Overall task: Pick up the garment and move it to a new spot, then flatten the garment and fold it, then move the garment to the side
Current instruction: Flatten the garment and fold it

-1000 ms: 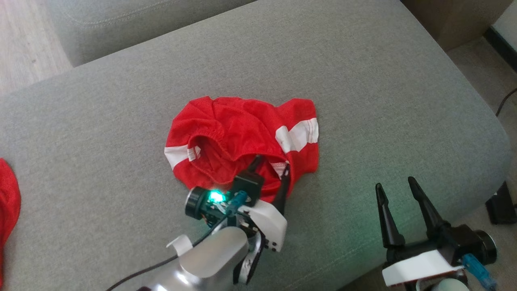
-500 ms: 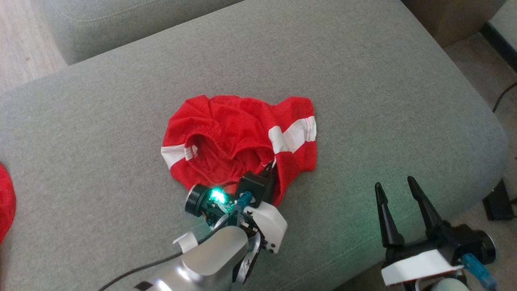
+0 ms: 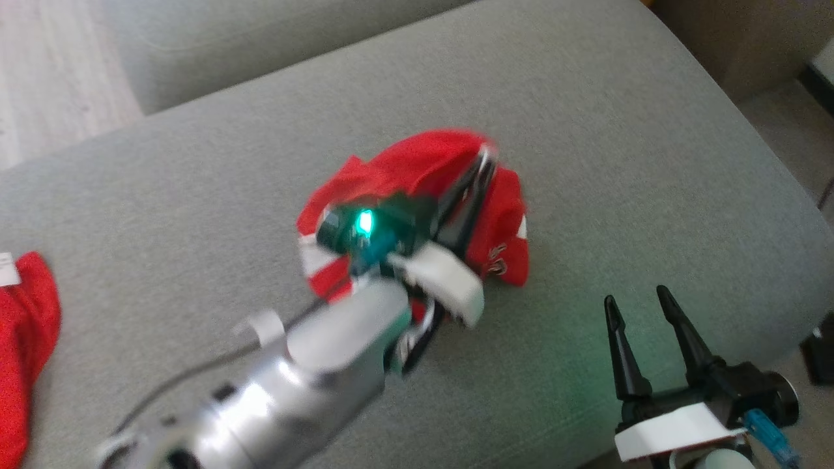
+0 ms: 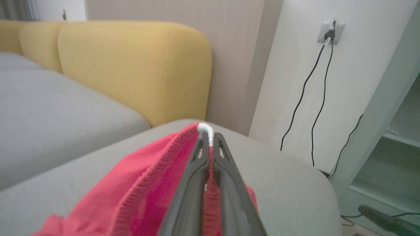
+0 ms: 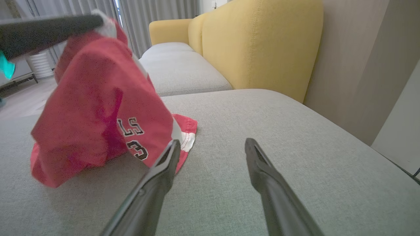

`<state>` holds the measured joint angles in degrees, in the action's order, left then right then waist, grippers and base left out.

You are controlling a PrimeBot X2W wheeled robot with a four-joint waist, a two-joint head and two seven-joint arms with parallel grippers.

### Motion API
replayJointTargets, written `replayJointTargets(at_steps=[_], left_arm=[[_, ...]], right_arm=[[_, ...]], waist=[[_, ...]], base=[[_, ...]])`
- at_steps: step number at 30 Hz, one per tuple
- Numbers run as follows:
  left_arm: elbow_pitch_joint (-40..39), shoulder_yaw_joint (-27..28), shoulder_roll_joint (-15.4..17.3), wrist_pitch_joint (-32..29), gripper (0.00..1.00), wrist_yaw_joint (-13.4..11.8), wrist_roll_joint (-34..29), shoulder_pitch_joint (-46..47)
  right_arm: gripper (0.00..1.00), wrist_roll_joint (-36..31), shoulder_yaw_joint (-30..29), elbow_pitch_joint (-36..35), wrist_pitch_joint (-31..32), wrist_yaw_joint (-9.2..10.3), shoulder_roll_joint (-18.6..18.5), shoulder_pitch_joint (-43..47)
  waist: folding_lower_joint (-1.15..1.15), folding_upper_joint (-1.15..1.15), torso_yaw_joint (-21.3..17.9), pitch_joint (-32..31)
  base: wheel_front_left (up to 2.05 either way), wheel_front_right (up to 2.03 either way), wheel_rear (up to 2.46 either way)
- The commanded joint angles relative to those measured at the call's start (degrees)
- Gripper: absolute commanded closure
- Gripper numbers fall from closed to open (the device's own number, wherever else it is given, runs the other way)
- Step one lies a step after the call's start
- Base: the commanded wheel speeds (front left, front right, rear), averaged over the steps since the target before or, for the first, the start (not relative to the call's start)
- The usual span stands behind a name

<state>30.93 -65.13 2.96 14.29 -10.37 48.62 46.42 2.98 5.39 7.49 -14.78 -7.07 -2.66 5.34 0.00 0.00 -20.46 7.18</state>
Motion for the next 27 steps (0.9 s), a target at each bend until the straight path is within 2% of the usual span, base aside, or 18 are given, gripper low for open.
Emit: replayJointTargets(at_steps=[1, 7, 10, 13, 17, 21, 27], left_arm=[[-2.0, 2.6, -0.1, 0.7, 1.00, 0.7, -0.7, 5.1], [-5.1, 8.4, -0.1, 0.7, 1.00, 5.6, 2.2, 16.5], [-6.3, 11.4, -0.1, 0.7, 1.00, 5.8, 5.1, 20.4], [-6.2, 14.0, -0.1, 0.7, 1.00, 4.8, 6.9, 20.2], [-5.0, 14.7, 0.3, 0.7, 1.00, 4.9, 8.7, 11.6], [-5.3, 14.0, 2.4, 0.7, 1.00, 5.5, 8.5, -2.0], [-7.1, 20.4, 4.1, 0.7, 1.00, 5.3, 4.3, -18.6]], right_arm=[[0.00, -0.3, 1.5, -1.7, -0.2, -0.42, -0.3, -1.4], [0.00, -0.6, 1.9, -1.6, -0.2, -0.42, -0.3, -0.7], [0.00, -0.6, 1.7, -1.7, -0.2, -0.42, -0.3, -0.2], [0.00, -0.7, 1.1, -2.1, -0.2, -0.42, -0.3, 0.2], [0.00, -0.6, -0.1, -2.5, -0.2, -0.42, -0.2, 0.9], [0.00, -0.6, -1.2, -2.9, -0.2, -0.42, -0.2, 1.7], [0.00, -0.1, -2.4, -2.9, -0.2, -0.42, -0.4, 1.4]], waist=[[0.00, 0.00, 1.2, -1.3], [0.00, 0.00, 3.4, -4.0], [0.00, 0.00, 4.9, -4.7], [0.00, 0.00, 7.0, -5.2], [0.00, 0.00, 10.5, -5.5], [0.00, 0.00, 14.2, -5.1], [0.00, 0.00, 18.9, -4.0]], base=[[0.00, 0.00, 0.00], [0.00, 0.00, 0.00], [0.00, 0.00, 0.00], [0.00, 0.00, 0.00], [0.00, 0.00, 0.00], [0.00, 0.00, 0.00], [0.00, 0.00, 0.00]])
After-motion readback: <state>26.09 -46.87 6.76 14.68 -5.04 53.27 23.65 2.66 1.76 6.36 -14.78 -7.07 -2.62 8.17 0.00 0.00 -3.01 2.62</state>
